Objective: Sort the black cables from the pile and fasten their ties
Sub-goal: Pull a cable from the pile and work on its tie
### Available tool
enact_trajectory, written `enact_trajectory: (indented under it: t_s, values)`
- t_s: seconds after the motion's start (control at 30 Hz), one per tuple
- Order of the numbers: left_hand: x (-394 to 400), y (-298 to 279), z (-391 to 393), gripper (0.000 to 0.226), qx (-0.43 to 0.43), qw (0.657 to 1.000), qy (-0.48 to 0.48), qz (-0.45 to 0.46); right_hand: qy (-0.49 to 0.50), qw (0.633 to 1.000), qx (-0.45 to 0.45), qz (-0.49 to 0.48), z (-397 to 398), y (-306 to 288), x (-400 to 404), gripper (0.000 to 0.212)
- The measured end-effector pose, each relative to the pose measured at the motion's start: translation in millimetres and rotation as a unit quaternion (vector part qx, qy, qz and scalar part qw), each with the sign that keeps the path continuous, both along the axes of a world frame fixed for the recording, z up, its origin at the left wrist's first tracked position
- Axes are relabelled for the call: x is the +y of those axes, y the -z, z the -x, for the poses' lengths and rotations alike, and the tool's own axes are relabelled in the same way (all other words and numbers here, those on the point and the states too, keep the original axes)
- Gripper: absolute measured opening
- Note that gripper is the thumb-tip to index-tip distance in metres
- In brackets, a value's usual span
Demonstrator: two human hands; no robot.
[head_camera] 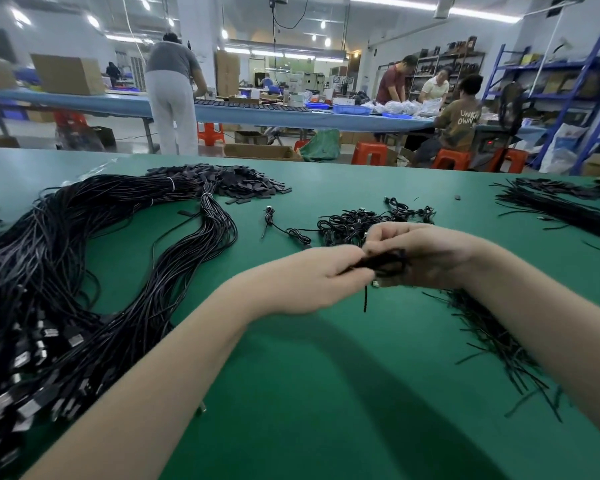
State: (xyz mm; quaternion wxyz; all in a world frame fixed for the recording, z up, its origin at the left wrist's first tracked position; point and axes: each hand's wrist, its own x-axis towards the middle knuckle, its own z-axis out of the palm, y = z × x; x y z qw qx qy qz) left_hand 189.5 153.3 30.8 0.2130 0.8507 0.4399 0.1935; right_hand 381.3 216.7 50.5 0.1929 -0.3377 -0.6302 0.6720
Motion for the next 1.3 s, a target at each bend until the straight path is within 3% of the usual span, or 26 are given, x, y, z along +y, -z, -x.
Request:
enact_trajectory:
  t_s: [0.13,0.27,0.47,0.8,1.0,1.1,1.23,1.3]
  values:
    - [10.5,-0.5,19.6,0.021,-0.240,0.962,-0.045,0.122,0.165,0.964,0.198,0.062,42.5,28.8,-5.8,0.011]
    - [21.7,6.1,23.1,0.026,-0.343,0.924,-0.119,0.119,0.275,0.929,0.247,0.008,70.6,43.1,-15.8,0.014]
    - [29.8,17.8,15.0,0.016,-0.371,0.905,-0.190,0.081,0.342,0.909,0.204,-0.123,77.7,51.0,-18.8,0.011]
    - [31.3,28.6,6.0,0.014,-0.382,0.897,-0.185,0.124,0.261,0.952,0.148,-0.059,54.5,47.9,-13.3,0.003]
    - [29.9,30.0,2.8,0.011,-0.385,0.896,-0.179,0.127,0.260,0.956,0.091,-0.105,52.5,45.1,-14.5,0.006]
    - [27.6,29.7,-0.8,0.009,-0.397,0.893,-0.175,0.121,0.296,0.934,0.054,-0.194,52.3,43.2,-14.7,0.010]
    - [25.8,27.8,-6.2,0.017,-0.368,0.897,-0.222,0.104,0.341,0.846,-0.061,-0.406,53.0,43.3,-17.5,0.014]
    - [24.1,26.1,-6.1,0.023,-0.336,0.904,-0.241,0.108,0.339,0.813,-0.088,-0.466,54.5,43.6,-21.3,0.010]
